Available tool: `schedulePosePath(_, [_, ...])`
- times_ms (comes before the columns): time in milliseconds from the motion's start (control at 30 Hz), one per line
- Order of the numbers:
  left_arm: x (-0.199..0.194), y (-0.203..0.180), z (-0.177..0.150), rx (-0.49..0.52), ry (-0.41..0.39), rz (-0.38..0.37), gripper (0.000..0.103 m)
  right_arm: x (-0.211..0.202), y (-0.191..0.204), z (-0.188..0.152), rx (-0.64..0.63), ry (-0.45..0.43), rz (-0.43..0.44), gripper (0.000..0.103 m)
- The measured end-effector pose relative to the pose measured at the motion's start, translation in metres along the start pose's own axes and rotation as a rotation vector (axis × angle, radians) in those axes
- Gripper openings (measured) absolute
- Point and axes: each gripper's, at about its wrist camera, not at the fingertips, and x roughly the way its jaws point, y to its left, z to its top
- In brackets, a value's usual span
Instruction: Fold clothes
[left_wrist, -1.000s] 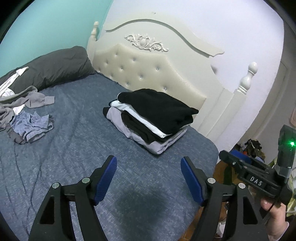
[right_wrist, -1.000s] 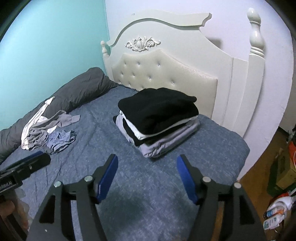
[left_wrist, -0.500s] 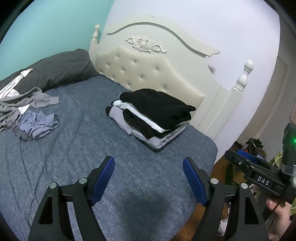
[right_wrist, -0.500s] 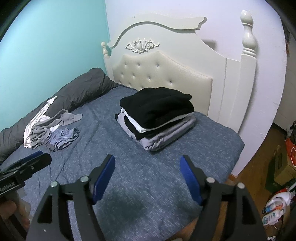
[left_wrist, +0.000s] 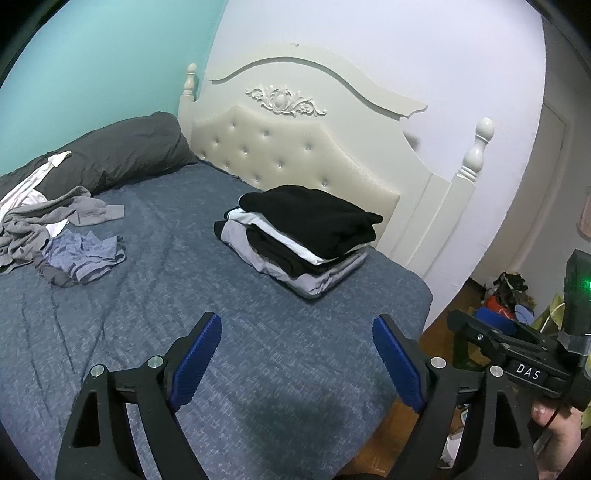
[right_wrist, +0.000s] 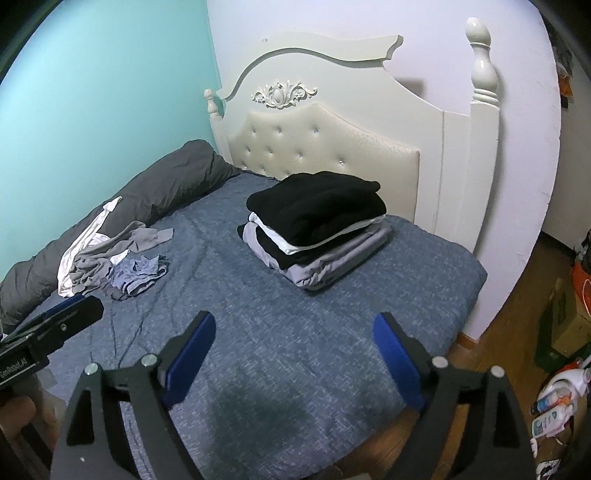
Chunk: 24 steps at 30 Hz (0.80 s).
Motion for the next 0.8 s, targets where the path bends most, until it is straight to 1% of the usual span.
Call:
schedulePosePath(100, [-0.003,-0.001,-0.004,0.001,0.002,0.000,0.091,-0.004,0.002,-0.003,-0.009,0.002,-0.004,0.090])
schedulePosePath(167, [-0.006,-0.002,-0.006,-0.004,-0.004,-0.004,0.094,-0.007,0.002,-0.006,-0.010,0.002,-0.004,0.092])
schedulePosePath(200, [-0.007,-0.002,-0.007,-0.003,-0.006,-0.004,0.096,-0.009,0.002,-0.007,-0.008,0.000,-0.003,0.097])
schedulePosePath(233, [-0.008,-0.003,-0.008,-0.003,-0.008,-0.003,0.097,-0.011,0.002,-0.009,-0.006,-0.003,-0.004,0.099])
schedulePosePath(400, [-0.013,-0.007,-0.012,0.009,-0.008,-0.002,0.102,-0.018,0.004,-0.014,-0.004,-0.001,-0.001,0.101])
schedulePosePath(800, [-0.026,-0.010,-0.018,0.019,-0.012,0.008,0.102,-0.032,0.004,-0.021,-0.012,-0.005,0.003,0.103])
